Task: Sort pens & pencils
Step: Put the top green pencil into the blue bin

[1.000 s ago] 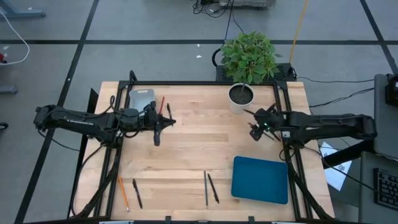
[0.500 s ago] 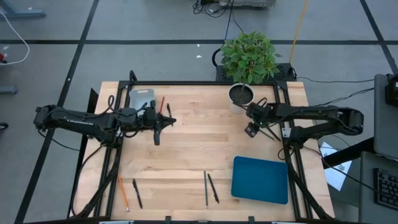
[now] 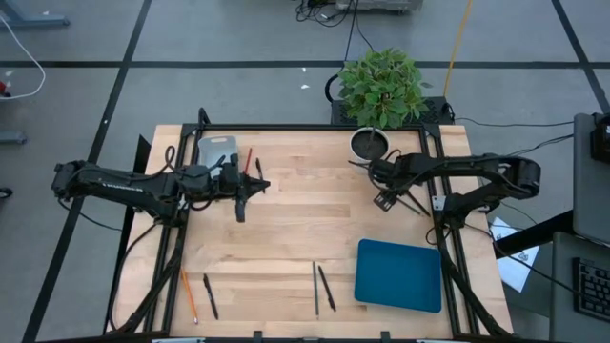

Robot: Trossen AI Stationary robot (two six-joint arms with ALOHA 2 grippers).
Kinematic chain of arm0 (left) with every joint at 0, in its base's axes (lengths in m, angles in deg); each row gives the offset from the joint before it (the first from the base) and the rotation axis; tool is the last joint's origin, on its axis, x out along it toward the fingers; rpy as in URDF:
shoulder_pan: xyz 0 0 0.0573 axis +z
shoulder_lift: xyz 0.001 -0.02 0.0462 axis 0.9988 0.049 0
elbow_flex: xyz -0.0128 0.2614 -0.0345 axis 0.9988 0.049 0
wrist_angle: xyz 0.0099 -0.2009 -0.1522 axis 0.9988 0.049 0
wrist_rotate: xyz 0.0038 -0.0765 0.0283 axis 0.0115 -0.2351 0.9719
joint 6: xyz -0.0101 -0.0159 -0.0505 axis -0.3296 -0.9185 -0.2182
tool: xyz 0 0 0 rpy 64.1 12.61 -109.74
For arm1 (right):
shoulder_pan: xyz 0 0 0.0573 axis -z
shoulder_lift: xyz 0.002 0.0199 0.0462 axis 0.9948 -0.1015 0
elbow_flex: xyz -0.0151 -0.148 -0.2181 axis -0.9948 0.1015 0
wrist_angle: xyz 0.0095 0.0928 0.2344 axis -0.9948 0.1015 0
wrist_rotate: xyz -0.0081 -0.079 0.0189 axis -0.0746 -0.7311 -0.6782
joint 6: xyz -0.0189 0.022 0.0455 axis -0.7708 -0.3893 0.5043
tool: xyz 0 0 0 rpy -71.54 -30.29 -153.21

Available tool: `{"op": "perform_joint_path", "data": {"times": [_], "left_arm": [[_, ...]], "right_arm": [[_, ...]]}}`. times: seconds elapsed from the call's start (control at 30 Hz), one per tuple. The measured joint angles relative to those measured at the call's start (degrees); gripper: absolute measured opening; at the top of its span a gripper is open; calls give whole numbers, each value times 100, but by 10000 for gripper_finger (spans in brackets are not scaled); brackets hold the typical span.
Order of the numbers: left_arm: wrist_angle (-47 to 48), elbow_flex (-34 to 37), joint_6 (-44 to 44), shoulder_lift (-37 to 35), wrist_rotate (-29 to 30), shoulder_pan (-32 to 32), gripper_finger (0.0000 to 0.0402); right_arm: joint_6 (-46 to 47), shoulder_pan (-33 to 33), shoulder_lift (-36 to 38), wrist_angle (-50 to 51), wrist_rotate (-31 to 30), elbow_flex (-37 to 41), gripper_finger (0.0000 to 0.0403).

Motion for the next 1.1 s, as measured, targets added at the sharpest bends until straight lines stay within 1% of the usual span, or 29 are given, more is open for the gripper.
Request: {"op": "perform_joint_path", "data": {"times": [0.1,0.2,0.33,0.4,0.53,0.73,0.83,0.93,1.0,1.1], "left_arm": [[57,0,6,0,0,0,8],[133,0,42,0,2,0,3],[170,0,35,0,-4,0,11],[183,0,35,2,-3,1,12],[212,0,52,0,-15,4,3],[210,0,17,0,-63,1,17],[209,0,17,0,-63,0,16],[205,0,17,0,-66,0,5],[208,0,16,0,-66,0,4],[209,0,-9,1,-71,0,13]], "right_arm": [[-164,2,-23,-367,-8,0,200],[-183,1,-54,-386,18,0,200],[-132,0,-51,-359,77,10,200],[-102,-2,-51,-433,195,89,200],[-15,14,-51,-493,189,290,200],[116,15,-32,-725,195,572,200],[193,15,-33,-793,281,605,198],[319,6,-36,-792,341,608,175],[331,4,-40,-779,441,608,144],[384,2,-40,-796,490,612,84]]}}
